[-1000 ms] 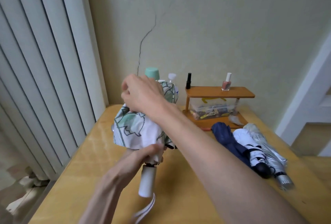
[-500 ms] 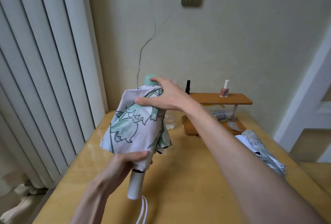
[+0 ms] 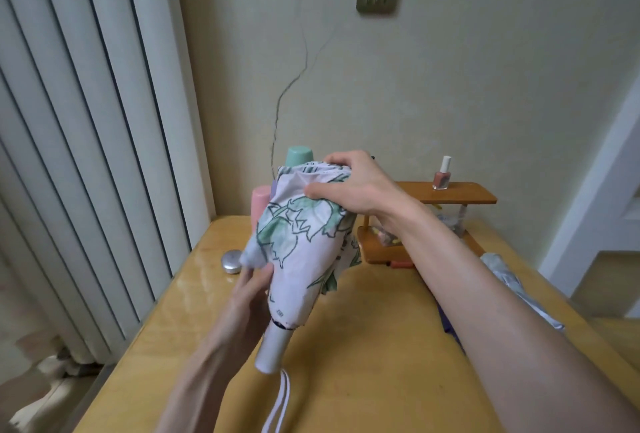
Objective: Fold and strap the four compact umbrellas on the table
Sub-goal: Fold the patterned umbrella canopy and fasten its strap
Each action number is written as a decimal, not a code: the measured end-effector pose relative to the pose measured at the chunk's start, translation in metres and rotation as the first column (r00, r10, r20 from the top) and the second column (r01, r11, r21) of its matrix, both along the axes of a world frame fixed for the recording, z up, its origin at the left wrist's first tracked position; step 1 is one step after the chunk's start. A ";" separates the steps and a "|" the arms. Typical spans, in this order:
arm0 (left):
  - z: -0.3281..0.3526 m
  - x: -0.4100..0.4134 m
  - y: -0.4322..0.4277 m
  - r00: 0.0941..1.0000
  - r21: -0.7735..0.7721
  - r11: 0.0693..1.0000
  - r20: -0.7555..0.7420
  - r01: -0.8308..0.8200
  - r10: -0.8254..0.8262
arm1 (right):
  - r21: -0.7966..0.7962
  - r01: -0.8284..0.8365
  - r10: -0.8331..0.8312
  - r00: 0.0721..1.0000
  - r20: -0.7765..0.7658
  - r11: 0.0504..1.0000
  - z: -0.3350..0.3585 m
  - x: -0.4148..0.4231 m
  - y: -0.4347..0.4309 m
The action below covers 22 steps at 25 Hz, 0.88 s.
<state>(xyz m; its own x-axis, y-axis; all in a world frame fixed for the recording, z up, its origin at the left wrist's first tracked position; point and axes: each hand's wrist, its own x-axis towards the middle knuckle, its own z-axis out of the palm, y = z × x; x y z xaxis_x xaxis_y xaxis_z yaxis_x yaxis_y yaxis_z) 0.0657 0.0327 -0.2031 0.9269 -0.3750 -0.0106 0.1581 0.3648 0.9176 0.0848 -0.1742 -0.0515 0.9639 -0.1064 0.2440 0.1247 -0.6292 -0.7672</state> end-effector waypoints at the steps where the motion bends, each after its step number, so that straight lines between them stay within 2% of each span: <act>1: -0.007 0.006 -0.002 0.991 0.049 0.989 0.016 -0.137 0.137 | 0.011 0.014 -0.014 0.999 0.035 1.000 0.000 -0.002 -0.001; 2: -0.010 0.009 -0.004 0.937 0.115 0.931 0.092 -0.346 0.336 | 0.005 0.036 -0.036 0.997 0.075 0.999 0.001 -0.004 -0.002; 3: -0.009 0.006 -0.005 0.814 0.137 0.811 0.241 -0.568 0.529 | -0.016 0.066 -0.064 0.991 0.117 0.998 0.001 -0.006 -0.001; 4: -0.001 -0.001 -0.008 0.654 0.087 0.688 0.415 -0.721 0.633 | -0.047 0.104 -0.096 0.983 0.157 0.993 0.001 -0.008 0.001; 5: 0.005 -0.008 -0.014 0.517 0.013 0.631 0.585 -0.776 0.625 | -0.072 0.143 -0.127 0.974 0.189 0.987 0.001 -0.010 0.004; 6: 0.010 -0.015 -0.024 0.422 0.001 0.634 0.747 -0.773 0.513 | -0.077 0.171 -0.152 0.965 0.212 0.982 0.000 -0.011 0.007; 7: 0.012 -0.021 -0.034 0.383 0.059 0.664 0.853 -0.745 0.354 | -0.072 0.191 -0.171 0.960 0.224 0.979 -0.002 -0.012 0.011; 8: 0.011 -0.023 -0.044 0.380 0.159 0.667 0.904 -0.728 0.198 | -0.068 0.203 -0.183 0.957 0.226 0.977 -0.004 -0.012 0.015; 9: 0.004 -0.021 -0.050 0.393 0.236 0.643 0.913 -0.729 0.109 | -0.067 0.215 -0.195 0.955 0.223 0.974 -0.006 -0.014 0.020; 10: -0.001 -0.020 -0.052 0.436 0.285 0.629 0.895 -0.723 0.096 | -0.073 0.229 -0.208 0.953 0.222 0.971 -0.009 -0.015 0.025; 12: -0.005 -0.019 -0.048 0.555 0.306 0.656 0.805 -0.690 0.208 | -0.091 0.246 -0.220 0.948 0.231 0.965 -0.014 -0.017 0.035; 14: -0.005 -0.019 -0.042 0.637 0.282 0.722 0.720 -0.632 0.277 | -0.076 0.238 -0.213 0.945 0.248 0.968 -0.017 -0.018 0.043; 17: -0.005 -0.012 -0.035 0.771 0.213 0.877 0.593 -0.430 0.235 | -0.095 0.174 -0.148 0.961 0.235 0.980 -0.019 -0.018 0.047; 19: -0.008 -0.007 -0.033 0.812 0.206 0.911 0.551 -0.357 0.193 | -0.137 0.124 -0.093 0.973 0.212 0.983 -0.020 -0.021 0.047; 22: -0.010 -0.008 -0.036 0.829 0.202 0.905 0.510 -0.375 0.230 | -0.176 0.047 -0.017 0.986 0.168 0.983 -0.015 -0.023 0.045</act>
